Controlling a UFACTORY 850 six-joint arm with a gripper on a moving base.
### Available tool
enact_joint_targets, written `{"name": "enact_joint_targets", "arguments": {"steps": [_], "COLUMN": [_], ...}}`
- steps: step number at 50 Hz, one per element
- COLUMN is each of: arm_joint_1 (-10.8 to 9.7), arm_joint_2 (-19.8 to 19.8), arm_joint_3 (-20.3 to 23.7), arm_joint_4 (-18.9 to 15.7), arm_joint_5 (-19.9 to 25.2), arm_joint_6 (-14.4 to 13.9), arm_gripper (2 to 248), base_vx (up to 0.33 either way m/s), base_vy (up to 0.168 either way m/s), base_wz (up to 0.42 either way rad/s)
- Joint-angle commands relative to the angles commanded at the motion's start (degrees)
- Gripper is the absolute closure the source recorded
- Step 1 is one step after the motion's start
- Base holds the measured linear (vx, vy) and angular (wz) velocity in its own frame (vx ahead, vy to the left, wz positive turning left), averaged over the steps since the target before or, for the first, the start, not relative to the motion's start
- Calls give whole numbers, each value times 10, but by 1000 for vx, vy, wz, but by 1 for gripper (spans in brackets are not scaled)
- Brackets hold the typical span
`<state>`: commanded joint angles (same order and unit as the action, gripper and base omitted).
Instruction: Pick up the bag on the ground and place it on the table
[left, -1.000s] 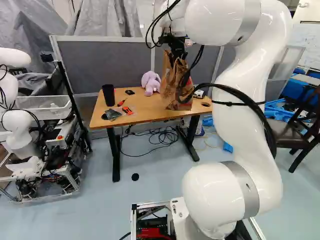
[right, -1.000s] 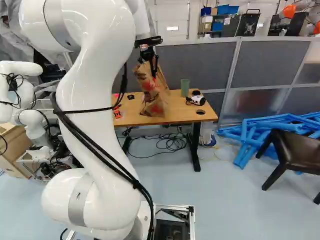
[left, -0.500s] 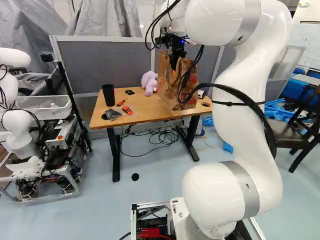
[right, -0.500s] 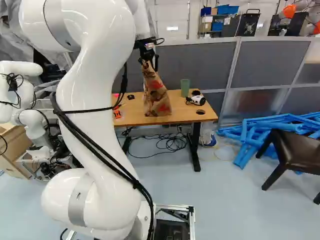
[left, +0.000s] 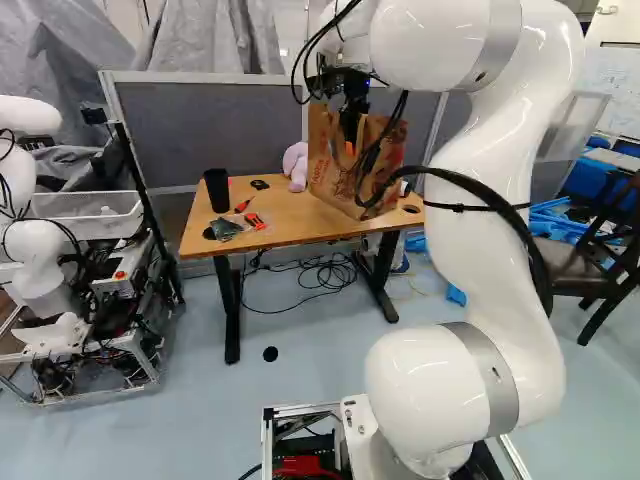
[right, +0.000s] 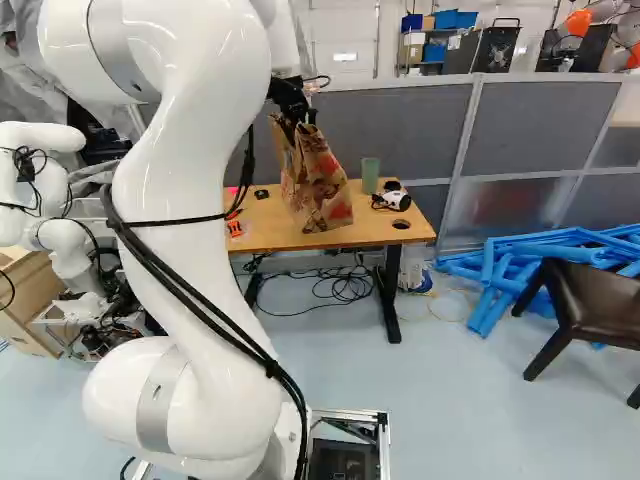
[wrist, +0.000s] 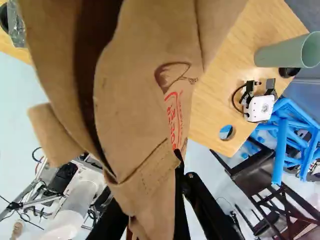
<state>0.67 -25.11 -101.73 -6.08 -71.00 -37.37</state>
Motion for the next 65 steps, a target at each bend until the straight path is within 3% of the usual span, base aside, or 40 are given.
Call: {"name": "enact_joint_targets", "arguments": {"steps": [65], "arm_joint_1": [0], "arm_joint_2": [0], "arm_joint_3": [0], "arm_joint_4": [0], "arm_joint_5": [0], "arm_joint_6": [-391], "arm_gripper": [229], "base_vx": [0], "base_vy": [0], "base_wz": [0]}}
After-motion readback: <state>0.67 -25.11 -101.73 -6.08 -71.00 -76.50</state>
